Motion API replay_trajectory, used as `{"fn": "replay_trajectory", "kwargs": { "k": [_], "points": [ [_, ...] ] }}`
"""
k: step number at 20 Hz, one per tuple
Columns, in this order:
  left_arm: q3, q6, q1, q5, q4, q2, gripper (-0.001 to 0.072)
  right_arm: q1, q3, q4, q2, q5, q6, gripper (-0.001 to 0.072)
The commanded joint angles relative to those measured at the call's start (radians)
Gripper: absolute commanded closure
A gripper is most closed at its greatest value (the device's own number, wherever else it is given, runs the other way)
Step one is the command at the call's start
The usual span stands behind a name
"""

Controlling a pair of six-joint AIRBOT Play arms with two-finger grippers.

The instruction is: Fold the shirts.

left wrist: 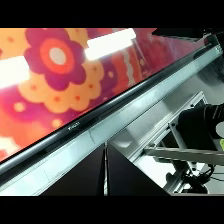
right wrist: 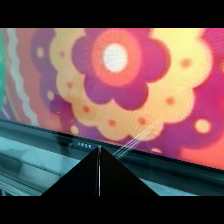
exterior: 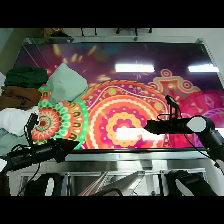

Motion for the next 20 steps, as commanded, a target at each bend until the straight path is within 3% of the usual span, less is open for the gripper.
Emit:
{"fn": "replay_trajectory", "kwargs": {
  "k": [1,15,18,20],
  "points": [
    [-0.002,0.0,-0.001,0.0,-0.001,0.001,0.0695,0.0,-0.002,-0.001,0.001,0.001,0.0,0.069],
    [-0.003,0.0,-0.001,0.016,-0.002,0.001,0.0695,0.0,-0.004,0.001,-0.001,-0.004,0.0,0.069],
    [-0.003,-0.013,0.0,0.202,0.004,0.0,0.0695,0.0,-0.004,0.0,-0.003,-0.008,0.0,0.0689],
    [0.015,-0.031,0.0,0.461,0.071,-0.041,0.0693,0.0,-0.003,0.0,-0.011,-0.04,0.0,0.0689]
  ]
}}
